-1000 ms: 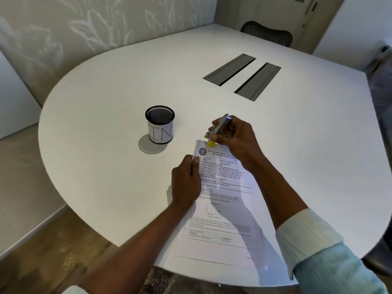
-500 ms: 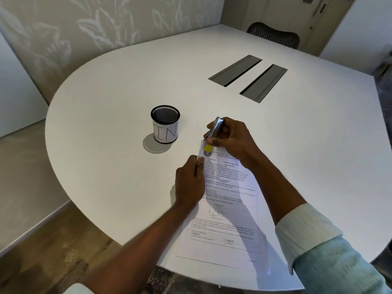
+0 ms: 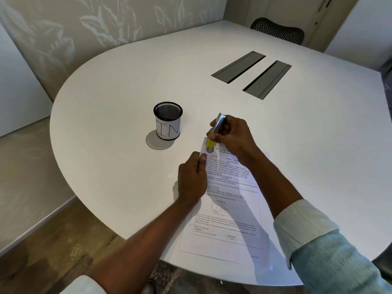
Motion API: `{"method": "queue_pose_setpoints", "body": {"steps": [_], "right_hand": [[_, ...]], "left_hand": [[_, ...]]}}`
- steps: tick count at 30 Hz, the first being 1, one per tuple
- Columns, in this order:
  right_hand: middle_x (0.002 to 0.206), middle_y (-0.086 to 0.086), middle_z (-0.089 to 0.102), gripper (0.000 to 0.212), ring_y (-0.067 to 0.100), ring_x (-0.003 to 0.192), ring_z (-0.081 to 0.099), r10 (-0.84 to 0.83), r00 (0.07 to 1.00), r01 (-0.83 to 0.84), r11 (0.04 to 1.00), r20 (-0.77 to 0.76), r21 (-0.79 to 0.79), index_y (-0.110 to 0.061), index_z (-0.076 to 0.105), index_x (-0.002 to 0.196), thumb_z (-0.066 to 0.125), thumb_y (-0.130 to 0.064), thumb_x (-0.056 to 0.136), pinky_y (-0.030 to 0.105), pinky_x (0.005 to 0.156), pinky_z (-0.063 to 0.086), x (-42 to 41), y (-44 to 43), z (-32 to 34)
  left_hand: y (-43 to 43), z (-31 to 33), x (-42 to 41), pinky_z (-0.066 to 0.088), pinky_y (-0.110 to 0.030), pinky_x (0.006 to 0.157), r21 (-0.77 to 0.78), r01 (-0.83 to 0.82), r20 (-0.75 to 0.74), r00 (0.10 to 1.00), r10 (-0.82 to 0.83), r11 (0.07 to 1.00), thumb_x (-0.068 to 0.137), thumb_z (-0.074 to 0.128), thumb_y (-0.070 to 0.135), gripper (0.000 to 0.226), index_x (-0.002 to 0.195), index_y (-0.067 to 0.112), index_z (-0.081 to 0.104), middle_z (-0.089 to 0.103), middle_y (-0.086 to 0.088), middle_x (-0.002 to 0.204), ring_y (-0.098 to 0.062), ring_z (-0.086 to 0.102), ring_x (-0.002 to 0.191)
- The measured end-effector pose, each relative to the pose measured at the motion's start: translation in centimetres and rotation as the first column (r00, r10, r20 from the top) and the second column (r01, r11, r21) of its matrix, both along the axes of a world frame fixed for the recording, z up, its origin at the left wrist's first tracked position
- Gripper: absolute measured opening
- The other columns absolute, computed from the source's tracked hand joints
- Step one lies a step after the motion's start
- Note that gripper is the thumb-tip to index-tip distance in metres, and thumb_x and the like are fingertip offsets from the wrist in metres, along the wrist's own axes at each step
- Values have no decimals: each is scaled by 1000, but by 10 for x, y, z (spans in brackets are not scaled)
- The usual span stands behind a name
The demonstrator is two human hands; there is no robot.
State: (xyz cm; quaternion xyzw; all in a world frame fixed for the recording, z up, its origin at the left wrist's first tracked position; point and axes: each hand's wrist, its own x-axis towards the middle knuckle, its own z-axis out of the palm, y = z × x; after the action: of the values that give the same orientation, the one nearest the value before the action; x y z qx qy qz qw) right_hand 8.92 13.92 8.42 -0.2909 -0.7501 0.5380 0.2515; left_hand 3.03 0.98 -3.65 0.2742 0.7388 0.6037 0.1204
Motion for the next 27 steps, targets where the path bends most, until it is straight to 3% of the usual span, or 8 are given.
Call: {"method": "queue_pose_setpoints", "body": {"steps": [4, 8, 13, 16, 18, 21, 23, 27], "right_hand": [[103, 24, 80, 31, 41, 102, 79, -36, 999, 36, 999, -26, -11, -3, 72, 109, 86, 6, 83, 47, 91, 64, 0, 0, -6], [101, 12, 83, 40, 27, 96, 81, 4, 999, -6, 999, -43, -48, -3, 73, 122, 88, -2, 85, 40, 89, 66, 4, 1, -5], [111, 17, 79, 39, 27, 102, 80, -102, 976, 86, 992, -193, -89, -2, 68, 130, 80, -1, 92, 36, 93, 62, 19, 4, -2], [111, 27, 75, 33, 35, 104, 75, -181, 969, 183, 983, -167, -6, -18, 70, 131, 76, -10, 99, 45, 102, 59, 37, 6, -2], [108, 30, 72, 31, 29, 93, 70, -269, 953, 280, 958, -139, 60, -20, 72, 132, 74, -16, 101, 40, 97, 56, 52, 7, -4], [99, 6, 78, 38, 3, 84, 70, -448, 892, 450, 863, -65, 230, -18, 74, 133, 80, -24, 96, 25, 90, 54, 79, 1, -10], [99, 1, 77, 38, -3, 81, 70, -543, 840, 523, 798, -21, 300, -21, 77, 130, 83, -27, 93, 24, 89, 53, 101, -4, -18], [99, 0, 75, 38, 13, 86, 68, -694, 711, 603, 683, 110, 413, -24, 78, 126, 83, -35, 90, 25, 85, 43, 145, -10, -41]], "left_hand": [[-1, 4, 1, 49, -50, 55, -1, -14, -63, 998, 14, 1000, 107, 45, 45, 37, 75, 26, 42, 63, 5, 65, -28, 62, 61], [-1, 3, 1, 40, -38, 52, 6, -23, -69, 997, 23, 1000, 105, 44, 45, 38, 71, 32, 37, 55, 13, 59, -9, 52, 53], [0, -2, 0, 34, -32, 52, 28, -22, -26, 999, 23, 999, 102, 42, 56, 36, 71, 39, 44, 57, 16, 56, -8, 48, 51], [2, -7, -2, 36, -35, 49, 23, -20, -7, 1000, 21, 1000, 102, 42, 60, 37, 72, 39, 45, 59, 16, 59, -8, 47, 51], [4, -10, -3, 31, -33, 50, 37, -20, -7, 1000, 20, 999, 104, 43, 58, 38, 72, 38, 43, 57, 20, 58, -9, 42, 49], [4, -12, -3, 28, -34, 53, 46, -33, 18, 999, 32, 998, 105, 45, 56, 40, 71, 36, 41, 52, 18, 56, -11, 35, 49], [4, -11, -3, 29, -37, 54, 41, -31, 40, 999, 29, 999, 104, 46, 56, 40, 70, 35, 41, 52, 17, 56, -11, 34, 51], [0, -2, -3, 25, -35, 54, 21, -16, -66, 998, 18, 1000, 107, 46, 47, 39, 69, 39, 38, 54, 19, 57, -11, 38, 52]]}}
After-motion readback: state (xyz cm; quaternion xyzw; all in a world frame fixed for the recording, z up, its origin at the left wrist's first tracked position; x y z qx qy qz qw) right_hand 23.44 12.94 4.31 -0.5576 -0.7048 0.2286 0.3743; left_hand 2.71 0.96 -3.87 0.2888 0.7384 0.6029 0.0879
